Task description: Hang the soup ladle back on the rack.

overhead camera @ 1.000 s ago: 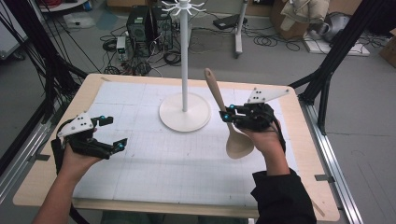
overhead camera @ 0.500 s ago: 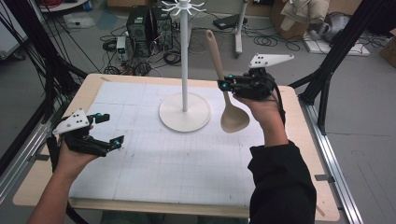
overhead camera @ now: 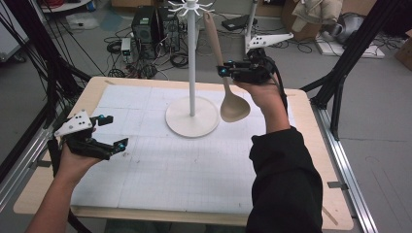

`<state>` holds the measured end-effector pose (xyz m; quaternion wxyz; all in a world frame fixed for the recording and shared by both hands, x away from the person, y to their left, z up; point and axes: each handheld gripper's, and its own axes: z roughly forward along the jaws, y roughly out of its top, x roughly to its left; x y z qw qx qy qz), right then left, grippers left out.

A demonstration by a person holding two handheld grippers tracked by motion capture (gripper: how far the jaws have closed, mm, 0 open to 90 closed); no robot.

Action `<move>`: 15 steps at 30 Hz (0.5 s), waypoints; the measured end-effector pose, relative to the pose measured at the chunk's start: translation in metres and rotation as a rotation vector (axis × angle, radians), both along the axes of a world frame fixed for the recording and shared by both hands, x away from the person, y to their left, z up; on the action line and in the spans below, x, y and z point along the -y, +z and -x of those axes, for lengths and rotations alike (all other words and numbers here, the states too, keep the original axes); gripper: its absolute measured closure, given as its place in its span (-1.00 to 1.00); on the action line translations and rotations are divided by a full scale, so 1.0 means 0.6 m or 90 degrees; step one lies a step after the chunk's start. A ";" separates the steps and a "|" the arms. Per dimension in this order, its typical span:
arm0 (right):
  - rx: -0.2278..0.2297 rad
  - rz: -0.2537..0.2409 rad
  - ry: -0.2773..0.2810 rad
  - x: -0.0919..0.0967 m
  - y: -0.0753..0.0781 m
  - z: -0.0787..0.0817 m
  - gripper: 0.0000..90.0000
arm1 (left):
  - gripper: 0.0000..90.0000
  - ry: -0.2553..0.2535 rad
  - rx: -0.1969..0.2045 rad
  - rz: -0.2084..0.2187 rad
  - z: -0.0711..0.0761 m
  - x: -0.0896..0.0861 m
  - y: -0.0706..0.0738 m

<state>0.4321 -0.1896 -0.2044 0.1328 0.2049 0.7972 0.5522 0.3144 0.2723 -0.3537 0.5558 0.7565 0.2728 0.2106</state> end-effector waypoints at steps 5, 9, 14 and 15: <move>-0.007 0.001 0.003 -0.006 -0.002 -0.009 0.74 | -0.96 0.001 -0.001 0.003 -0.001 -0.002 -0.001; -0.012 0.001 0.004 -0.008 -0.005 -0.014 0.74 | -0.96 0.001 -0.001 0.003 -0.002 -0.002 -0.001; -0.024 0.001 0.008 -0.013 -0.011 -0.024 0.74 | -0.96 0.001 -0.002 0.001 -0.003 -0.003 -0.001; -0.024 0.001 0.008 -0.013 -0.011 -0.024 0.74 | -0.96 0.001 -0.002 0.001 -0.003 -0.003 -0.001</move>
